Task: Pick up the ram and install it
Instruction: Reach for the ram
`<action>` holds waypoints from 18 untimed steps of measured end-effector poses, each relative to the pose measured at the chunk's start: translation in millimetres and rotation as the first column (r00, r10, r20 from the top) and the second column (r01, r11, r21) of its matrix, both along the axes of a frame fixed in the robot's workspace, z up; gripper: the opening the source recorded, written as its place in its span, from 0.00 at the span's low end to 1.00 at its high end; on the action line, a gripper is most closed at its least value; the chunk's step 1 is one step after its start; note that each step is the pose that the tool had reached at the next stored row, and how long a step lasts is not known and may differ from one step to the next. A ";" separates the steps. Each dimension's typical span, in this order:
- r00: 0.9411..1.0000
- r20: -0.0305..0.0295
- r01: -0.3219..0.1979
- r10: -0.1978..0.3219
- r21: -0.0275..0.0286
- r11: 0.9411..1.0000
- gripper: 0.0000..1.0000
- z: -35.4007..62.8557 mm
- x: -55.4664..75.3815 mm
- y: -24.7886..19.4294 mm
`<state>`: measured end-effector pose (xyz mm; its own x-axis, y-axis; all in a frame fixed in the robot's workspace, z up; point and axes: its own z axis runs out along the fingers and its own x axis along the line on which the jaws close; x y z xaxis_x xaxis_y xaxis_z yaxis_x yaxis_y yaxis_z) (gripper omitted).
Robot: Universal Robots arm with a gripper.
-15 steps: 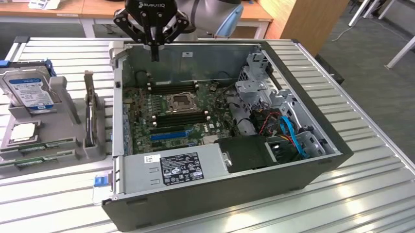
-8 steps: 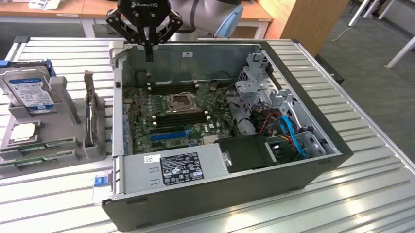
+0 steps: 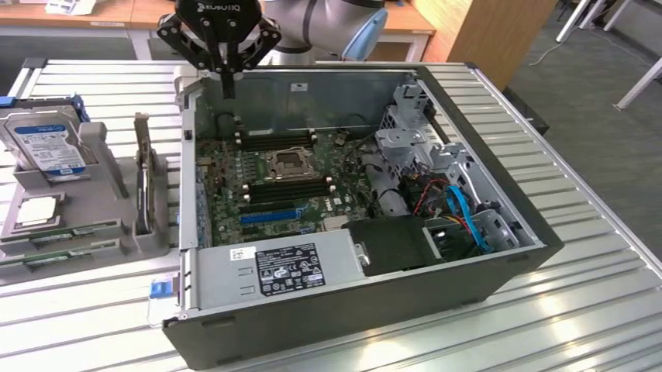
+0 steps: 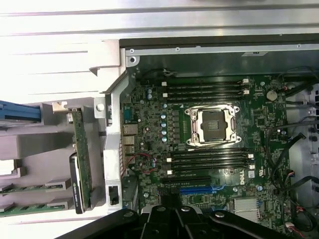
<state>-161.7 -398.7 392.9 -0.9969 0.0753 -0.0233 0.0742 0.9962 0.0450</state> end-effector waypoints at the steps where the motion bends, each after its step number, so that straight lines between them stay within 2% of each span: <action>1: 1.000 0.000 0.000 0.000 0.000 1.000 0.10 0.0 -1.5 0.0; 18: 1.000 0.000 0.000 0.000 0.000 1.000 0.10 -0.4 -25.7 0.3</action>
<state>-187.3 -398.4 392.5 -0.9969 0.0753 -0.0233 0.0742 0.9962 0.0451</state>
